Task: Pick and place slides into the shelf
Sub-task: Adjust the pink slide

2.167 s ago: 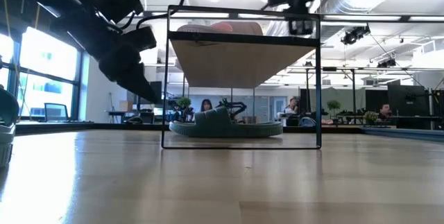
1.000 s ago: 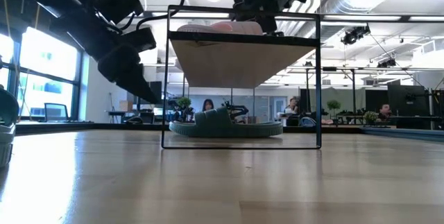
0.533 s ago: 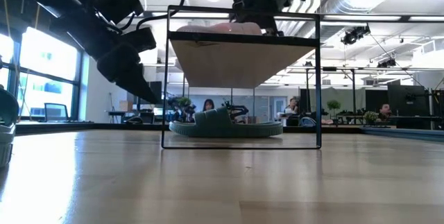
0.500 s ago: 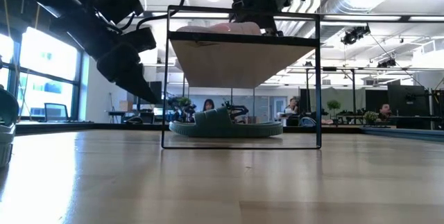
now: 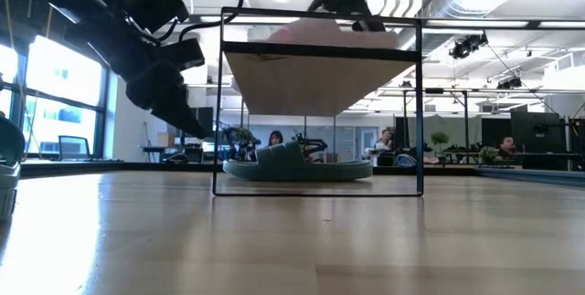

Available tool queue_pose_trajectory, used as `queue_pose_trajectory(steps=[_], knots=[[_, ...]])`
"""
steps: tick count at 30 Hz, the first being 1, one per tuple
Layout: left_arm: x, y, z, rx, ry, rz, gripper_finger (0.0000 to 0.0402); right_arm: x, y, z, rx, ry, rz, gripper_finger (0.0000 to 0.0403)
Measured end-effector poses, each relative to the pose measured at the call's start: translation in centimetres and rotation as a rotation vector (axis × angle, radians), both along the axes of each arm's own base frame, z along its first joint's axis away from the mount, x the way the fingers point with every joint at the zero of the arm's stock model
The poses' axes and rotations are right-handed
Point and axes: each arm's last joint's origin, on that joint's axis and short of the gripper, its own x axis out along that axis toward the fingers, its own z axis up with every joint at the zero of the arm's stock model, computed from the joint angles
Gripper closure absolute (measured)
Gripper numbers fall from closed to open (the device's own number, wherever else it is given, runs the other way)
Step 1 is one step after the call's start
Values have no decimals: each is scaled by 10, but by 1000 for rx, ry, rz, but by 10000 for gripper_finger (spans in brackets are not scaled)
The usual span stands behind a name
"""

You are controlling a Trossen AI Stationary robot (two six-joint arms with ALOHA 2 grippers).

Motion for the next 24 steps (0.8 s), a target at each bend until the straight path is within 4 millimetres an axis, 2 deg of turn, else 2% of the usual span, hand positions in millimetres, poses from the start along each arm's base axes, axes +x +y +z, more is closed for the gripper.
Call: queue_pose_trajectory(steps=[5,10,16,24], knots=[[0,0,0,8,11,-10,402,9,14,-1,-7,-5,-73,403],[0,0,-1,11,14,-14,402,9,10,0,-34,-3,-156,403],[-2,0,0,4,16,15,402,12,6,-17,-4,47,-202,403],[-8,-1,12,33,-17,4,402,17,5,-36,59,-15,-261,403]])
